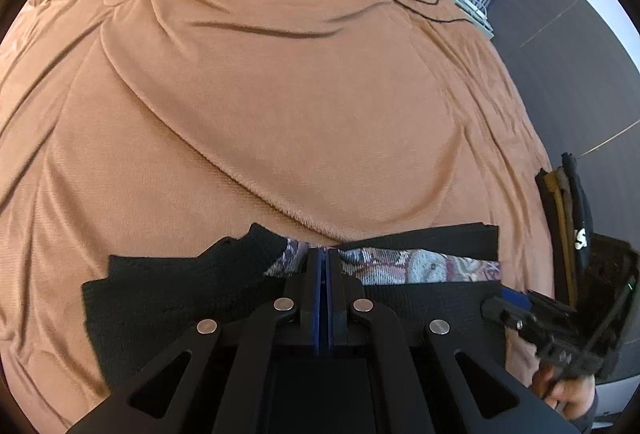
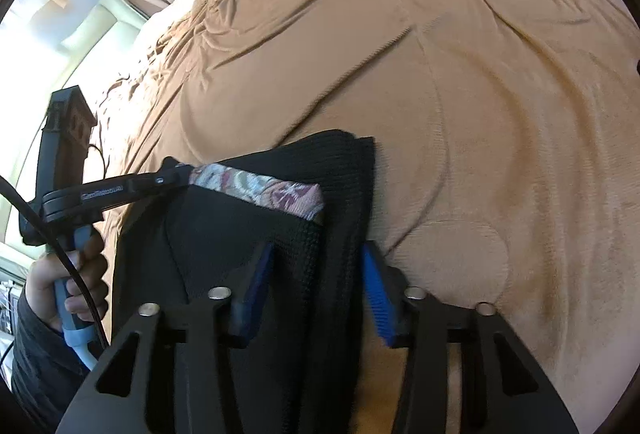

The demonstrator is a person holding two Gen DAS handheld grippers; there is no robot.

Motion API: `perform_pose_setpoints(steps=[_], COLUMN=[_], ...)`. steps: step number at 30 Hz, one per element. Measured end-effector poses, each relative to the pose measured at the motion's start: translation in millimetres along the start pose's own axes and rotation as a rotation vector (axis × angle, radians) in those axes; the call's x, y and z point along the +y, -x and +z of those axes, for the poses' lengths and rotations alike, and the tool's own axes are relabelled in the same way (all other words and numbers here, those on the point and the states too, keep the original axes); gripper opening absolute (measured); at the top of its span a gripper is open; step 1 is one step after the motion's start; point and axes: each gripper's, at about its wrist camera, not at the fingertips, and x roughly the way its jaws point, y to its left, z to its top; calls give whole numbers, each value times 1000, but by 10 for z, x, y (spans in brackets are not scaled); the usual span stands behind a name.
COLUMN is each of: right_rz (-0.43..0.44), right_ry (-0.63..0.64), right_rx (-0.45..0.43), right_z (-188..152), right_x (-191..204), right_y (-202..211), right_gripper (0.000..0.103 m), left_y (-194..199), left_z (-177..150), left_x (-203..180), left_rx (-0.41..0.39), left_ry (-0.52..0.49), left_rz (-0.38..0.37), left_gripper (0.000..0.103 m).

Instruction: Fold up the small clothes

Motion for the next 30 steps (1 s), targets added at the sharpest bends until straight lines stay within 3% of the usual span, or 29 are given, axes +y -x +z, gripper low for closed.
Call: perform_pose_setpoints(steps=[3, 7, 8, 10, 14, 19, 30], right_rz=[59, 169, 188, 222, 283, 313, 388], right_ry=[-29, -93, -108, -122, -102, -90, -66], right_rx=[-3, 14, 17, 24, 51, 60, 48], right_z=[1, 6, 6, 13, 7, 43, 205], right_x=[-101, -356, -405, -496, -585, -634, -658], right_y=[55, 62, 49, 46, 19, -41, -360], right_gripper=[36, 36, 36, 37, 52, 54, 53], left_y=[188, 442, 526, 632, 812, 892, 610], left_z=[-51, -137, -171, -224, -346, -522, -692], left_x=[72, 206, 255, 349, 617, 921, 1203], left_rx=[-23, -58, -72, -82, -100, -105, -60], left_ry=[14, 25, 25, 37, 92, 163, 285], left_rz=[-7, 8, 12, 18, 21, 25, -136], left_gripper=[10, 41, 42, 45, 47, 48, 48])
